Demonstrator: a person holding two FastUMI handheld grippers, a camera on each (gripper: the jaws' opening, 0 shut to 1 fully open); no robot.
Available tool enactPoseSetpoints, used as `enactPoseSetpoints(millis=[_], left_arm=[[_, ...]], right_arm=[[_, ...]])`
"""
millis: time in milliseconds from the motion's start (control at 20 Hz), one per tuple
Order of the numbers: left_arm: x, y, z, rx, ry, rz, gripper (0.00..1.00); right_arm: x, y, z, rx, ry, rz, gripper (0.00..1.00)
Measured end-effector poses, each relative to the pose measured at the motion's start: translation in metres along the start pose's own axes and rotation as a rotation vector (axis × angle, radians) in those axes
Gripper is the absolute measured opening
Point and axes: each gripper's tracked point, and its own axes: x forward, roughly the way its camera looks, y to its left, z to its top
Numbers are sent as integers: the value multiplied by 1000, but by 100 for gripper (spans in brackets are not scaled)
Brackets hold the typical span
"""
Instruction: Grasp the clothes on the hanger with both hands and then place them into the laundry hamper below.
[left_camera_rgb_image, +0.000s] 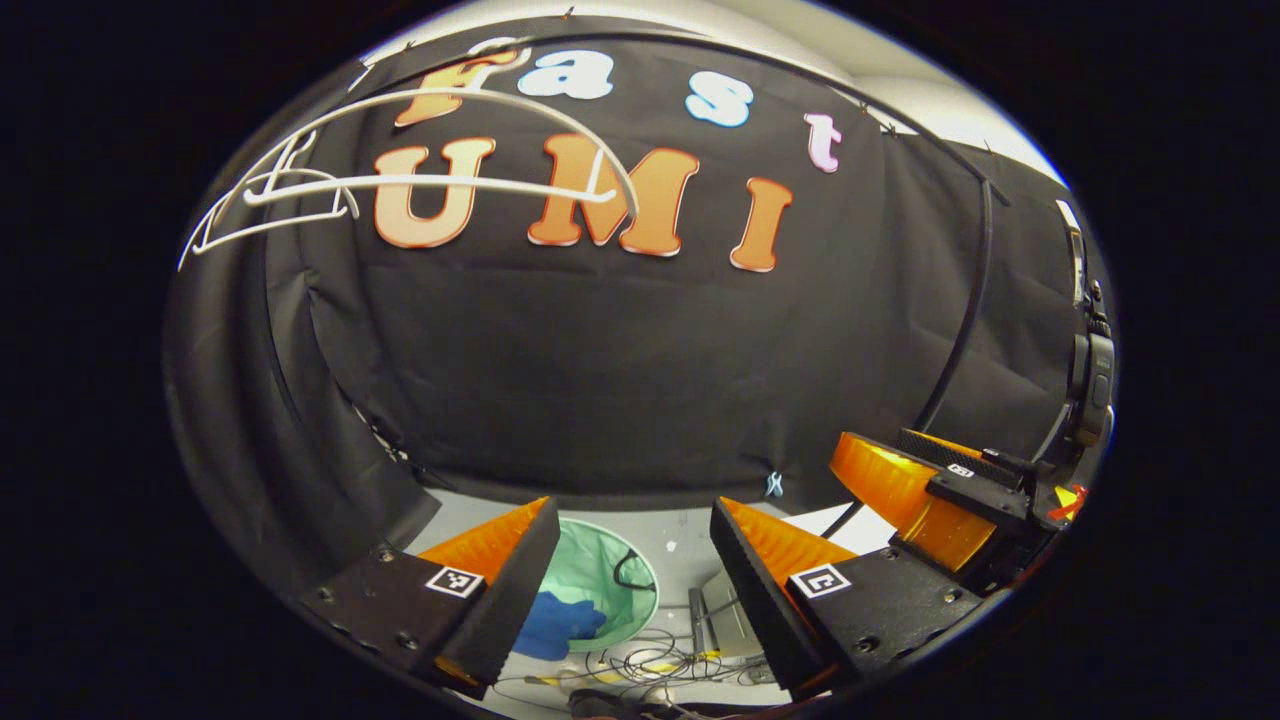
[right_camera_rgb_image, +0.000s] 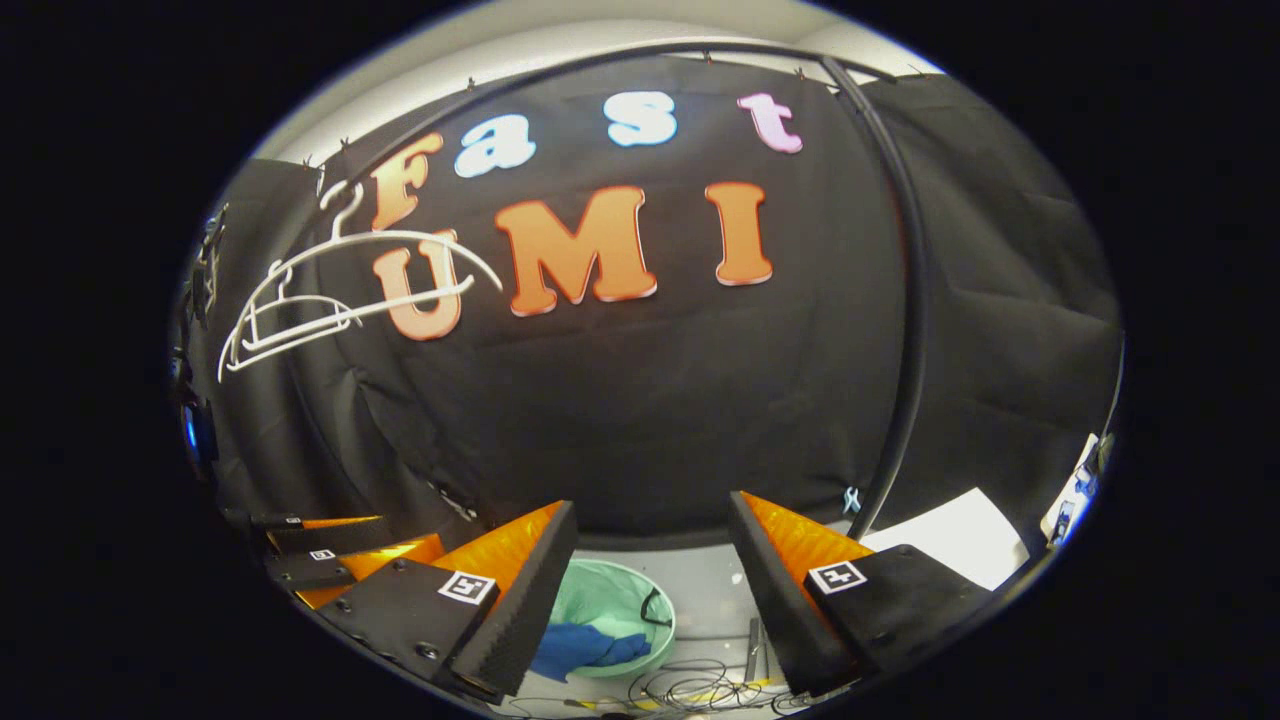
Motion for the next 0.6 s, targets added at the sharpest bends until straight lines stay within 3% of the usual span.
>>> enactPoseSetpoints(millis=[200, 400, 600], left_arm=[[-25, -13, 46, 44, -187, 22, 95], [-44, -21, 68, 8, -263, 12, 95], [-49, -22, 78, 7, -296, 46, 92]], right_arm=[[-26, -6, 51, -38, -139, 1, 96], [-53, -24, 75, -89, -212, -7, 89], [-71, -39, 84, -69, -243, 8, 92]])
